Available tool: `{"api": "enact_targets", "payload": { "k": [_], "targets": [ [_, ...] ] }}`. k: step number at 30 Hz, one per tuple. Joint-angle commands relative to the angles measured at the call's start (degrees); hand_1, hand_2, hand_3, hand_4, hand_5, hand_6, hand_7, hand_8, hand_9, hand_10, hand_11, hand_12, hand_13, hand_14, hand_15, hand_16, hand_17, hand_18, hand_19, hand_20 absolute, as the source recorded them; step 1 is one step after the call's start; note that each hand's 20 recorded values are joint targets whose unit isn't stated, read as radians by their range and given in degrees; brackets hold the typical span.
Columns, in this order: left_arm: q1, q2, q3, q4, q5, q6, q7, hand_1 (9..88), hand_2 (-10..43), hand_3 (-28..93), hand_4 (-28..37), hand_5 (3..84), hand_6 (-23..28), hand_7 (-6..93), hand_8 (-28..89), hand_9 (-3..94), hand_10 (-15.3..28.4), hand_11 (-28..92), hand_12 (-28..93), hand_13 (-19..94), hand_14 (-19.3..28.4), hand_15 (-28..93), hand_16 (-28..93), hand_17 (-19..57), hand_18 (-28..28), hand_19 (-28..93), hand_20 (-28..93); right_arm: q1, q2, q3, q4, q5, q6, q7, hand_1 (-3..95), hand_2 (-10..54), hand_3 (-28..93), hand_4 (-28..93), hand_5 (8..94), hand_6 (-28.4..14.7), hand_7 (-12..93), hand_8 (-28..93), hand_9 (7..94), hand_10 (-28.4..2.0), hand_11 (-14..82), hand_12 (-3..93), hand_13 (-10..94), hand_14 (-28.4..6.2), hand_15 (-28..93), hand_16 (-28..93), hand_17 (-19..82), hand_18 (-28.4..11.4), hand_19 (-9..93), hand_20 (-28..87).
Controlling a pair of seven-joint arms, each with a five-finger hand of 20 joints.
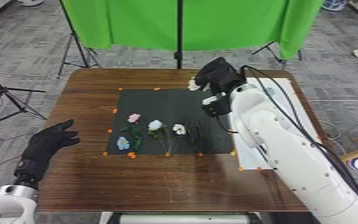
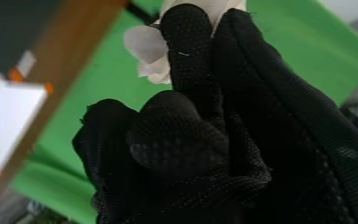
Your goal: Arrange flowers
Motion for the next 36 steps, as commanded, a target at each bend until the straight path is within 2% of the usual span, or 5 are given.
{"api": "enact_targets", "payload": {
  "k": [1, 12, 17, 36],
  "targets": [
    [0.3, -0.59, 0.08, 0.29, 0.07, -0.77, -0.79, 27.2, 9.0, 62, -28.3, 42.0, 5.6, 12.0, -6, 46.0, 14.2, 22, 12, 42, 19.8, 26, -2, 9.4, 14.6, 19, 22, -1.9, -0.7, -1.6, 1.5, -1.0, -1.7, 1.2, 60.8, -9.5, 56, -15, 79.1, 0.1, 21, 10, 88.6, -9.7, 10.3, 43.8, 88, -2.3, 64, 36, 63, -14.6, 93, 58],
    [0.1, -0.48, 0.18, 0.40, 0.15, -1.38, -1.24, 26.8, 9.0, 62, -28.3, 42.1, 5.6, 12.1, -6, 46.0, 14.3, 22, 12, 42, 19.8, 26, -2, 9.2, 14.7, 20, 22, -2.8, -1.0, -2.3, 2.4, -2.1, -4.4, 1.4, 58.9, -9.5, 56, -14, 78.6, 0.7, 21, 8, 88.2, -9.1, 12.4, 43.6, 88, -2.9, 64, 37, 63, -15.5, 93, 58],
    [0.1, -0.40, 0.06, 0.45, 0.11, -1.54, -1.50, 26.8, 9.0, 62, -28.3, 42.2, 5.6, 12.0, -6, 46.1, 14.3, 22, 12, 42, 19.8, 26, -2, 9.2, 14.7, 20, 22, -3.4, -0.8, -3.0, 2.4, -2.5, -4.8, 1.3, 57.8, -9.5, 56, -14, 78.0, 0.9, 20, 8, 87.3, -9.6, 17.1, 41.2, 88, -3.2, 64, 37, 62, -15.6, 93, 58],
    [-0.1, -0.11, 0.17, 0.53, 0.15, -1.88, -1.77, 26.7, 9.0, 62, -28.3, 42.2, 5.5, 11.9, -6, 46.0, 14.4, 22, 12, 42, 19.9, 26, -2, 9.1, 14.8, 20, 21, -4.1, 0.7, -2.8, 3.9, -5.9, -8.4, 0.9, 54.6, -9.5, 56, -14, 75.3, 1.1, 18, 7, 85.5, -10.7, 22.5, 37.4, 88, -3.8, 64, 36, 62, -16.1, 93, 57]
  ]
}}
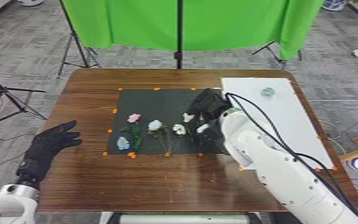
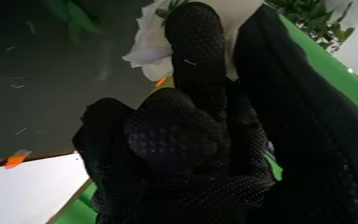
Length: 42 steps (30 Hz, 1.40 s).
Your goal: Arrange flowers
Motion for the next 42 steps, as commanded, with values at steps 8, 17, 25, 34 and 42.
{"api": "enact_targets", "payload": {
  "k": [8, 17, 25, 34, 42],
  "targets": [
    [0.4, -0.26, 0.00, 0.26, 0.18, -0.46, -0.43, 26.8, 9.1, 62, -28.3, 41.9, 5.2, 11.9, -6, 46.0, 14.4, 22, 12, 42, 19.8, 26, -2, 9.1, 14.8, 20, 21, 0.1, 1.7, 1.1, 0.3, -1.6, -4.1, -0.5, 49.3, -9.5, 58, -14, 72.0, 1.1, 17, 5, 83.5, -12.5, 34.4, 29.8, 88, -4.1, 64, 36, 62, -16.4, 93, 57],
    [0.6, -0.59, -0.09, 0.13, 0.28, -0.26, -0.31, 26.9, 9.2, 62, -28.3, 41.9, 4.9, 11.9, -7, 45.7, 14.3, 22, 12, 42, 19.7, 25, -2, 9.1, 14.7, 20, 21, 0.9, 3.4, 4.5, -2.2, -2.4, -4.2, -2.2, 44.0, -9.5, 64, -16, 69.8, 1.1, 16, 0, 82.7, -13.3, 39.6, 29.4, 88, -4.3, 65, 36, 61, -16.7, 93, 58],
    [1.0, -0.63, -0.32, -0.27, 0.32, 0.08, -0.34, 26.9, 9.4, 62, -28.3, 41.5, 4.9, 11.7, -6, 45.6, 14.3, 22, 12, 42, 19.6, 25, -2, 9.1, 14.7, 20, 21, 8.6, 8.2, 4.3, 3.0, -26.0, 6.1, -2.2, 36.5, -9.5, 66, -14, 65.1, -0.9, 17, -8, 68.8, -16.4, 31.5, 30.2, 80, -6.9, 66, 37, 55, -17.6, 93, 56],
    [1.6, -1.06, -0.64, -0.58, 0.33, 0.62, 0.03, 26.8, 9.5, 62, -28.3, 41.5, 4.9, 11.6, -7, 45.6, 14.3, 22, 12, 42, 19.5, 25, -2, 9.1, 14.7, 19, 21, 9.7, 7.2, 7.8, 15.1, -37.0, -5.6, 3.6, 28.3, -9.5, 65, -12, 47.6, -6.0, 11, -5, 45.7, -21.6, 15.3, 27.0, 68, -13.5, 72, 35, 47, -21.4, 93, 52],
    [1.1, -0.94, -0.31, -0.30, 0.30, 0.39, -0.10, 26.7, 9.5, 62, -28.3, 41.5, 5.0, 11.7, -7, 45.5, 14.2, 22, 12, 42, 19.5, 25, -2, 9.1, 14.7, 19, 22, 8.0, 5.9, 7.7, 20.1, -36.3, -7.9, 3.4, 29.3, -9.5, 64, -12, 46.9, -3.7, 11, -5, 49.9, -21.1, 15.9, 26.7, 68, -13.9, 72, 33, 47, -21.9, 93, 50]
  ]
}}
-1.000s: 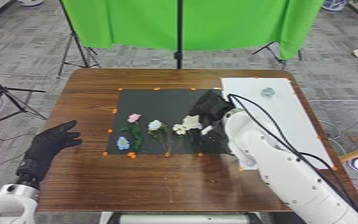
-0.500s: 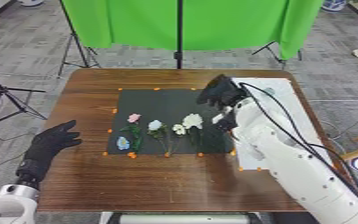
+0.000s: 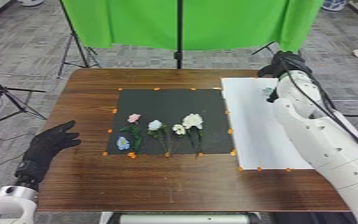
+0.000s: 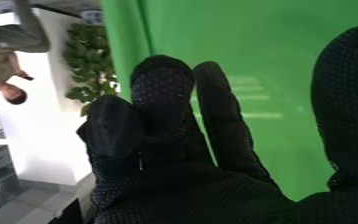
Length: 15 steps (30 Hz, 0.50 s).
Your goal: Arrange flowers
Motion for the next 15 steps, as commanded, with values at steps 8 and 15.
{"api": "enact_targets", "payload": {
  "k": [8, 15],
  "targets": [
    [-0.2, -0.40, 0.82, 0.42, 0.27, -0.21, -0.36, 26.8, 9.5, 62, -28.3, 41.5, 5.0, 11.7, -7, 45.5, 14.2, 22, 12, 42, 19.5, 25, -2, 9.1, 14.7, 19, 22, -4.5, -1.7, -1.6, 6.6, 0.5, 3.7, -2.7, 32.4, -9.5, 66, -13, 47.4, -2.4, 12, -6, 53.1, -20.2, 17.9, 26.1, 72, -11.5, 73, 33, 50, -20.7, 93, 52],
    [-0.6, -0.22, 0.95, 0.65, 0.22, -0.31, -0.58, 26.8, 9.5, 62, -28.3, 41.4, 5.0, 11.8, -7, 45.4, 14.2, 22, 12, 42, 19.5, 25, -2, 9.1, 14.7, 19, 22, -5.9, -1.1, -3.5, 7.4, -0.6, 9.4, -3.7, 41.7, -9.5, 69, -16, 51.2, 0.7, 18, -9, 57.8, -17.1, 22.1, 25.4, 75, -8.0, 73, 33, 53, -18.1, 93, 54]
  ]
}}
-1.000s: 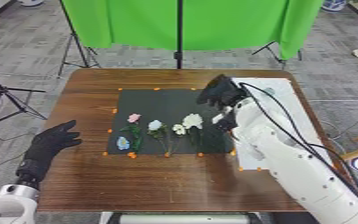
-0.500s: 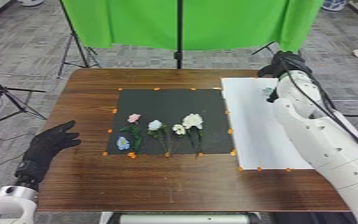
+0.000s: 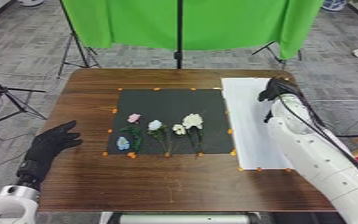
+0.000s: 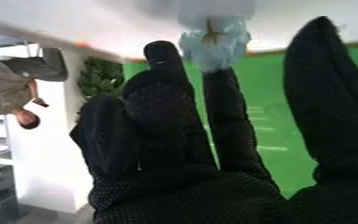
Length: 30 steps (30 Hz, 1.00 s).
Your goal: Arrange flowers
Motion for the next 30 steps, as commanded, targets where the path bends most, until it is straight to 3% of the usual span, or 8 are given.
{"api": "enact_targets", "payload": {
  "k": [1, 4, 6, 9, 12, 15, 19, 30],
  "targets": [
    [0.2, -0.30, 0.19, 0.32, 0.17, -0.19, -0.43, 26.8, 9.5, 62, -28.3, 41.4, 5.0, 11.7, -7, 45.4, 14.1, 22, 12, 42, 19.5, 25, -2, 9.1, 14.7, 19, 22, -2.2, 0.4, -2.6, 1.0, -1.4, 8.9, -1.6, 43.1, -9.5, 69, -17, 52.3, 1.1, 19, -9, 59.0, -16.5, 22.5, 25.4, 76, -7.4, 72, 33, 54, -17.9, 93, 54],
    [0.2, -0.23, 0.09, 0.43, 0.12, -0.39, -0.48, 26.9, 9.6, 62, -28.3, 41.4, 5.0, 11.7, -7, 45.4, 14.1, 22, 12, 42, 19.5, 25, -2, 9.1, 14.7, 19, 22, -2.4, 0.8, -3.9, 1.0, 0.1, 15.0, -1.8, 48.5, -9.5, 68, -18, 59.7, 1.6, 21, -7, 65.8, -13.8, 22.6, 28.6, 79, -6.1, 72, 34, 57, -16.6, 93, 56],
    [-0.2, -0.09, 0.19, 0.56, 0.17, -0.49, -0.67, 27.0, 9.6, 62, -28.3, 41.3, 5.0, 11.7, -7, 45.3, 14.1, 22, 12, 42, 19.4, 25, -2, 9.1, 14.7, 19, 22, -2.5, 0.9, -4.1, 0.5, 0.5, 17.5, -1.5, 55.7, -9.5, 62, -19, 68.7, 0.6, 23, 2, 76.7, -10.3, 12.7, 39.9, 81, -4.9, 71, 34, 59, -16.1, 93, 57],
    [0.0, 0.00, 0.03, 0.43, 0.17, -0.56, -0.67, 26.9, 9.5, 62, -28.3, 41.4, 5.0, 11.6, -7, 45.3, 14.2, 22, 12, 42, 19.4, 25, -2, 9.1, 14.7, 19, 22, -4.6, 1.8, -2.2, -4.8, 4.9, 20.2, -0.1, 59.4, -9.5, 61, -19, 76.6, 0.3, 24, 6, 85.0, -9.2, 11.5, 43.7, 85, -3.7, 70, 34, 61, -15.7, 93, 58],
    [0.0, 0.19, -0.22, 0.36, 0.16, -0.61, -0.78, 26.9, 9.6, 62, -28.3, 41.4, 5.1, 11.6, -7, 45.2, 14.1, 22, 12, 42, 19.3, 25, -2, 9.2, 14.7, 19, 21, -8.2, 3.0, 1.0, -13.7, 12.8, 22.3, 1.2, 60.0, -9.5, 61, -19, 78.3, -0.4, 23, 7, 86.6, -8.9, 11.8, 44.3, 86, -2.9, 69, 34, 62, -15.5, 93, 59],
    [0.7, 0.24, -0.92, -0.01, 0.16, -0.42, -0.84, 26.9, 9.6, 62, -28.3, 41.3, 5.1, 11.6, -7, 45.2, 14.2, 22, 12, 42, 19.3, 25, -2, 9.1, 14.7, 19, 21, -12.8, 3.2, 3.8, -22.7, 17.5, 21.1, 0.9, 60.4, -9.5, 61, -19, 79.0, -0.7, 23, 8, 87.5, -9.2, 11.9, 44.6, 87, -2.6, 68, 34, 62, -15.4, 93, 59],
    [0.9, 0.20, -1.23, -0.13, 0.19, -0.51, -0.74, 26.9, 9.6, 62, -28.3, 41.2, 5.2, 11.6, -7, 45.2, 14.2, 22, 12, 42, 19.4, 25, -2, 9.1, 14.7, 19, 22, -18.1, 1.9, 4.3, -30.9, 17.1, 20.7, -1.3, 60.8, -9.5, 60, -19, 79.4, -1.1, 22, 9, 87.8, -9.4, 11.7, 44.8, 87, -2.4, 68, 35, 63, -15.3, 93, 59],
    [0.6, -0.03, -1.06, -0.12, 0.65, -0.83, -0.73, 26.9, 9.9, 61, -28.3, 41.0, 5.1, 11.5, -7, 45.0, 14.1, 22, 12, 41, 19.4, 25, -2, 9.0, 14.7, 19, 22, -26.7, -3.8, -2.3, -32.6, -2.2, 28.0, -9.2, 60.7, -9.5, 61, -19, 79.6, -1.0, 22, 9, 87.4, -9.2, 11.7, 45.7, 87, -2.2, 67, 36, 62, -15.1, 93, 59]
  ]
}}
